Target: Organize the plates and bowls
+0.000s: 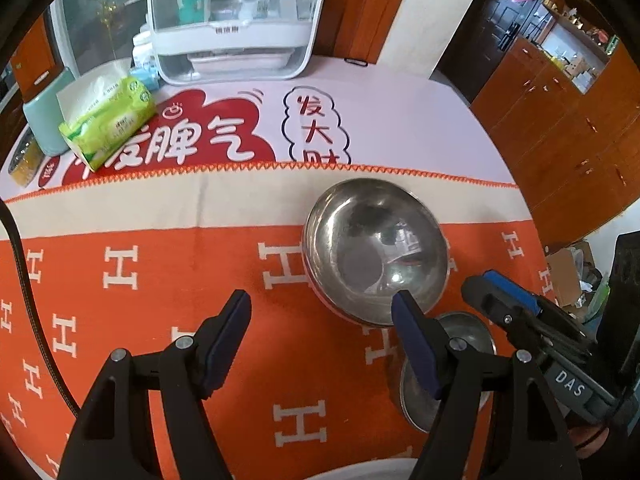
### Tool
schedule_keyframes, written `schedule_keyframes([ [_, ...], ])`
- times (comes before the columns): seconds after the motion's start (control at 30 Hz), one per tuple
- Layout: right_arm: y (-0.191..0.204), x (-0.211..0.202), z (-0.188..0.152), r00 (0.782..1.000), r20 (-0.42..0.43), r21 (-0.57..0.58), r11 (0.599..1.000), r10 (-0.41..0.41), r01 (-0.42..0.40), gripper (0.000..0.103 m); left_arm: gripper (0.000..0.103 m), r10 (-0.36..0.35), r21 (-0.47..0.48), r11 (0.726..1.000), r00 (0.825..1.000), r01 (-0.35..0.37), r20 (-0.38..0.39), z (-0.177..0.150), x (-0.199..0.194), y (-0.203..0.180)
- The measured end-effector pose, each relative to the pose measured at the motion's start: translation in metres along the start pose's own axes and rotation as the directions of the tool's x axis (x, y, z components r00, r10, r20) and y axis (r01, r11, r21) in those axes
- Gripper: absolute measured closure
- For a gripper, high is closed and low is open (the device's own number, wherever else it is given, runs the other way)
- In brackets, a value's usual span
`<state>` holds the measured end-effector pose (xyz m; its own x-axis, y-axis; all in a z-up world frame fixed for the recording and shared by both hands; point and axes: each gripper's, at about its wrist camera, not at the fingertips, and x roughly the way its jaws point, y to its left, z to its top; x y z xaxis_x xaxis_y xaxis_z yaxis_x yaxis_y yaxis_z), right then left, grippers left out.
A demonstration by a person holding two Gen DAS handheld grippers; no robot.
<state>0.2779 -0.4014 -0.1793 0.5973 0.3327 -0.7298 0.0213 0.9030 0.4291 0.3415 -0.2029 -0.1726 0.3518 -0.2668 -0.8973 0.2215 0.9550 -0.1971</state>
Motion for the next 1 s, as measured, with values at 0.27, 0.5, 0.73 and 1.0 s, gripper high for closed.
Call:
schedule_keyframes([
  [0.27, -0.006, 0.02, -0.003, 0.999, -0.045, 0.018, 1.0, 0.014, -0.014, 0.059, 0.047, -0.027, -0.027, 0.999, 0.998, 0.026, -0.049, -0.001, 0.023, 0.003],
  [0.5, -0.008, 0.028, -0.006, 0.998, -0.063, 0.025, 0.999, 0.024, -0.023, 0.072, 0.06, -0.039, -0.027, 0.999, 0.997, 0.037, -0.071, -0.003, 0.034, 0.001],
  [0.73, -0.01, 0.031, -0.009, 0.997, -0.075, 0.026, 0.999, 0.034, -0.032, 0.082, 0.07, -0.049, -0.047, 0.998, 0.995, 0.045, -0.082, -0.006, 0.04, 0.001],
  [1.0, -0.01, 0.03, -0.01, 0.997, -0.073, 0.02, 0.999, 0.032, -0.03, 0.085, 0.08, -0.064, -0.093, 0.994, 0.994, 0.056, -0.091, -0.012, 0.043, 0.003],
])
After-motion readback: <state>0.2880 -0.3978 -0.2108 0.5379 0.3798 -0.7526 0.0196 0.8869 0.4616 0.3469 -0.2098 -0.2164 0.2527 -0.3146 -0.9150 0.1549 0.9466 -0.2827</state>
